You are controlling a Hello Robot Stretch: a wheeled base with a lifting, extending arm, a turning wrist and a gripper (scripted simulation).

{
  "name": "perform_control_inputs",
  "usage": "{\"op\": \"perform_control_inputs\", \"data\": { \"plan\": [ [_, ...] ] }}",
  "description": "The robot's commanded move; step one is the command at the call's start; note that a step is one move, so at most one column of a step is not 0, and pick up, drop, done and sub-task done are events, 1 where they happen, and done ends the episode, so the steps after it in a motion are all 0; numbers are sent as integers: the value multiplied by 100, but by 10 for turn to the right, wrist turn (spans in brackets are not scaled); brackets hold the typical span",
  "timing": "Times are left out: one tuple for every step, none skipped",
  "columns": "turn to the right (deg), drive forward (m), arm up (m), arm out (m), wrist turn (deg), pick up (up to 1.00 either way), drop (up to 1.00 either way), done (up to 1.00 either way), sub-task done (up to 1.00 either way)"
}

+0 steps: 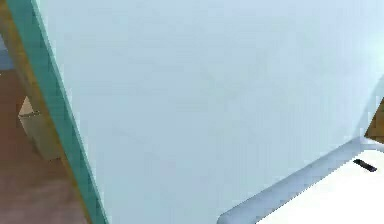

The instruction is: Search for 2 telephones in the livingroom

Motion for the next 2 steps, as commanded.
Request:
{"op": "perform_control_inputs", "data": {
  "plan": [
    [-450,0,0,0,0,0,0,0,0],
    [-450,0,0,0,0,0,0,0,0]
  ]
}}
